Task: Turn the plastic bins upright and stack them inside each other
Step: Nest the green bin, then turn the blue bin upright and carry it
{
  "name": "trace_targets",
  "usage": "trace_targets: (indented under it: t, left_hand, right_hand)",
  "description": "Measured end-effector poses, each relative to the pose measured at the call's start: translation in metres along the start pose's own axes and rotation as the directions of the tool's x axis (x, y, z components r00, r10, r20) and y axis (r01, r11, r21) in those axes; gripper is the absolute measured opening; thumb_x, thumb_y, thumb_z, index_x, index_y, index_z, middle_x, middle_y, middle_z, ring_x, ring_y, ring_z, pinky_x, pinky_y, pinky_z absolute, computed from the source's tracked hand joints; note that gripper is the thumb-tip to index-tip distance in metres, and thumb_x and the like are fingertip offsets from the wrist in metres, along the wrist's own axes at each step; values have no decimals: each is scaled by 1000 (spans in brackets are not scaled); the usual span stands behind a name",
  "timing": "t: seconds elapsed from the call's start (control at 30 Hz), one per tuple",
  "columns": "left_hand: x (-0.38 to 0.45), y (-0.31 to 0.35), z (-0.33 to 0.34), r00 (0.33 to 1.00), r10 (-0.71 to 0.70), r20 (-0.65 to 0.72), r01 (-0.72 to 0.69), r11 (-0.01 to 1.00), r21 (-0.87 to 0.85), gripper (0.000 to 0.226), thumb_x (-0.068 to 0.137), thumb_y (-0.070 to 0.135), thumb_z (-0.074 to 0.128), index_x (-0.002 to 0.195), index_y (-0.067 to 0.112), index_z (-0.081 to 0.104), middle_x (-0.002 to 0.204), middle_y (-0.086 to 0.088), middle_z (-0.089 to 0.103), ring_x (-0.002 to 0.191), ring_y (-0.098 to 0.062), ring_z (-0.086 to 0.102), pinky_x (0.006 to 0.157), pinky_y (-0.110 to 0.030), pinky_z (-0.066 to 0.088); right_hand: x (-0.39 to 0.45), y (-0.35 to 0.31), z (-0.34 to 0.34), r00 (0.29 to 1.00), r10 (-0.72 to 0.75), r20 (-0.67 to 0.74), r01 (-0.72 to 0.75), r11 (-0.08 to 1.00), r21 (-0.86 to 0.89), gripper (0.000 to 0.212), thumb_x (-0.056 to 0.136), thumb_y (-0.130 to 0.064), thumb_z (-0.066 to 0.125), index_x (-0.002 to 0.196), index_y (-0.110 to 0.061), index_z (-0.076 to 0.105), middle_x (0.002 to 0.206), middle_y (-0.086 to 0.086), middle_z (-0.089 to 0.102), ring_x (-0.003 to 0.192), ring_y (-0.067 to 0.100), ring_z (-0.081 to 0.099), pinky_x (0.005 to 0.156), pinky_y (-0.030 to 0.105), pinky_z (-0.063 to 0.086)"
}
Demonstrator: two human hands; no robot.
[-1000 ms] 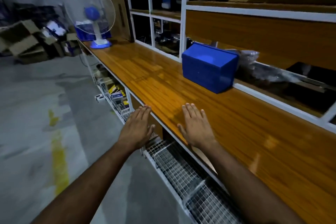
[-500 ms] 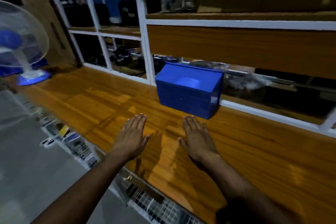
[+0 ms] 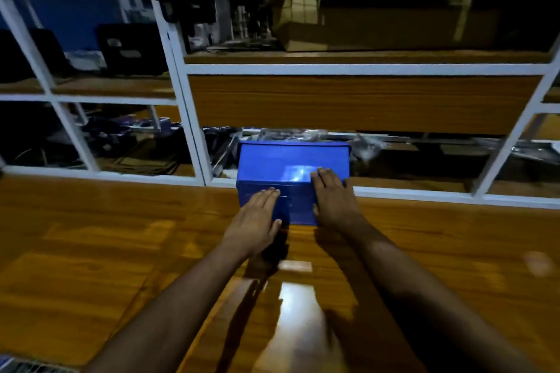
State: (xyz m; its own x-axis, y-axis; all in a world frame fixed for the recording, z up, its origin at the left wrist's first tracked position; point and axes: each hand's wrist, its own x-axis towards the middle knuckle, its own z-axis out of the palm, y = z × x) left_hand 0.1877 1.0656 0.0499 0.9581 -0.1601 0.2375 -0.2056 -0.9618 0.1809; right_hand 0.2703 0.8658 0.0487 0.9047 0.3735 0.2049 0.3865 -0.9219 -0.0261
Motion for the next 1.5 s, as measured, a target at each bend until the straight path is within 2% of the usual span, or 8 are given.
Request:
trace_targets:
  t: [0.23, 0.43, 0.67, 0.9, 1.1, 1.2, 1.3, 1.5]
  left_hand:
    - [18, -1, -7, 999, -15, -35, 7, 975, -223, 64, 96, 30, 51, 152, 18, 23, 156, -4, 34, 143, -20, 27, 116, -35, 28]
    - [24, 0, -8, 981, -127, -144, 75, 944, -322, 69, 91, 26, 59, 150, 14, 27, 150, -9, 39, 139, -26, 33, 113, -39, 31]
    - [24, -7, -24, 958, -18, -285, 29, 999, 34, 72, 85, 24, 67, 147, 24, 31, 148, 0, 39, 137, -21, 33, 111, -43, 33]
    - [-3, -6, -3, 998, 43, -54, -38, 996, 80, 22, 89, 34, 57, 110, 34, 63, 105, 6, 72, 96, -17, 66, 77, -35, 54]
    - [-31, 19, 22, 997, 44, -60, -42, 999, 24, 24, 87, 38, 59, 110, 33, 64, 105, 6, 72, 97, -18, 67, 76, -34, 54]
    - [-38, 40, 27, 995, 24, -93, -24, 1000, -2, 25, 86, 38, 58, 109, 29, 64, 106, 2, 72, 100, -23, 66, 76, -35, 49]
    - [-40, 65, 26, 999, 15, -40, -17, 998, -56, 25, 87, 35, 55, 108, 26, 65, 105, -3, 71, 100, -26, 65, 78, -35, 50]
    - [-39, 64, 5, 993, -84, 82, 115, 846, -521, 14, 90, 29, 59, 85, 23, 70, 79, 4, 74, 69, -7, 70, 71, -34, 57]
  right_hand:
    - [-11, -13, 4, 998, 58, -24, -59, 997, -52, 75, 87, -35, 55, 152, -15, 25, 159, 9, 26, 147, 30, 22, 114, 58, 21]
    - [-39, -27, 0, 961, -11, -276, -17, 995, -100, 38, 83, -43, 56, 110, -17, 53, 112, 8, 57, 104, 32, 53, 90, 51, 41]
    - [-47, -19, -27, 957, 177, -231, -33, 854, 519, 53, 95, -28, 55, 140, -25, 29, 74, -7, 60, 63, 10, 58, 48, 24, 39]
    - [-76, -16, 6, 964, 244, -105, -149, 824, 547, 30, 92, -24, 55, 122, -18, 55, 99, 4, 70, 91, 22, 66, 79, 37, 55]
    - [-99, -25, 26, 884, 467, -7, -294, 568, 768, 41, 86, -15, 68, 125, -12, 55, 83, -2, 64, 65, 0, 53, 57, 1, 38]
    - [-99, -39, 28, 807, 578, 122, -350, 300, 887, 61, 86, -18, 70, 139, -16, 39, 83, -2, 67, 61, 2, 61, 53, 5, 44]
    - [-96, -50, 30, 630, 711, 313, -379, -70, 923, 75, 74, -21, 80, 134, -26, 36, 88, 2, 68, 63, 17, 70, 60, 34, 62]
    - [-98, -22, 25, 662, 653, 367, -381, -129, 916, 33, 78, -4, 73, 103, -16, 55, 81, 12, 69, 49, 20, 63, 43, 26, 52]
